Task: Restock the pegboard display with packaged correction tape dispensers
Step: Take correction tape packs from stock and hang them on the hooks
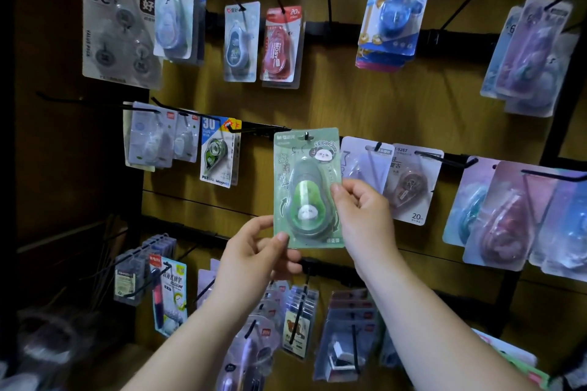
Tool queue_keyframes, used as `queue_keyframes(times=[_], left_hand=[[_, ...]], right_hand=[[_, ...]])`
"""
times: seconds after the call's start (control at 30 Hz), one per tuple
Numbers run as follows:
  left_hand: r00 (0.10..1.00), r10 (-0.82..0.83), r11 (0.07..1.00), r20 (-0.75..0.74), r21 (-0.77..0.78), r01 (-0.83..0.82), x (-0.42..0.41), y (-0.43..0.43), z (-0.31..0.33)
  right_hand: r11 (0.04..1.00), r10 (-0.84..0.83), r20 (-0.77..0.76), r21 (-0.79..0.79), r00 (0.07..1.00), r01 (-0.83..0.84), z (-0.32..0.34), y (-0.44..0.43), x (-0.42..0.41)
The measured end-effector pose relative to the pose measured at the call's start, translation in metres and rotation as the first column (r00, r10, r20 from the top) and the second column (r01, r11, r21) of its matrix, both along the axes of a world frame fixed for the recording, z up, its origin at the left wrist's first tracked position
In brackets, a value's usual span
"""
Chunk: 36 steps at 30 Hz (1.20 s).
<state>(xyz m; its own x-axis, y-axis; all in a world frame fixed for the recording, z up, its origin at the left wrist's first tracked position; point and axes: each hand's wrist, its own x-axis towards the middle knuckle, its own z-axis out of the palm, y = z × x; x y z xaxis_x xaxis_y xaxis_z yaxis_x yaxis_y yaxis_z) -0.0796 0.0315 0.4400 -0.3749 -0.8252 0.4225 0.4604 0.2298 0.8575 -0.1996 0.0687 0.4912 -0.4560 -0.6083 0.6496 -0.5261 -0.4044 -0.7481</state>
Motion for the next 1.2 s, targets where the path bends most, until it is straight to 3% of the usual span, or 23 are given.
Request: queue_keyframes(times=[0.27,0.7,0.87,1.0,1.1,1.2], left_hand=[[0.997,0.039,0.999,0.065,0.013,-0.04,-0.015,-0.022,0.0],[0.957,0.174,0.984,0.232,-0.007,-0.177,-0.065,-0.092,0.0],[0.936,0.234,0.967,0.261,0.034,-0.251,-0.061,-0.09,-0.012],[0.91,0.324,0.945,0.259,-0.05,-0.323,-0.043,-0.061,-0.029],[0.946,0.228,0.973,0.231,-0.097,-0.21,-0.02,-0.02,-0.051],[0.969,0.101,0.994,0.226,0.023,-0.108,-0.006,0.014,-0.093]], right_hand=[[0.992,-0.106,-0.02,0.063,0.994,0.107,-0.002,-0.022,-0.012],[0.934,-0.284,-0.248,0.146,0.926,0.326,0.0,-0.069,-0.04],[0.956,-0.128,-0.158,0.242,0.979,0.164,-0.01,-0.062,-0.042],[0.96,-0.057,-0.115,0.266,0.992,0.086,-0.027,-0.04,-0.043],[0.973,-0.012,-0.058,0.23,0.998,0.025,-0.046,-0.007,-0.042],[0.949,0.043,-0.001,0.312,0.999,-0.041,-0.077,0.033,-0.037]])
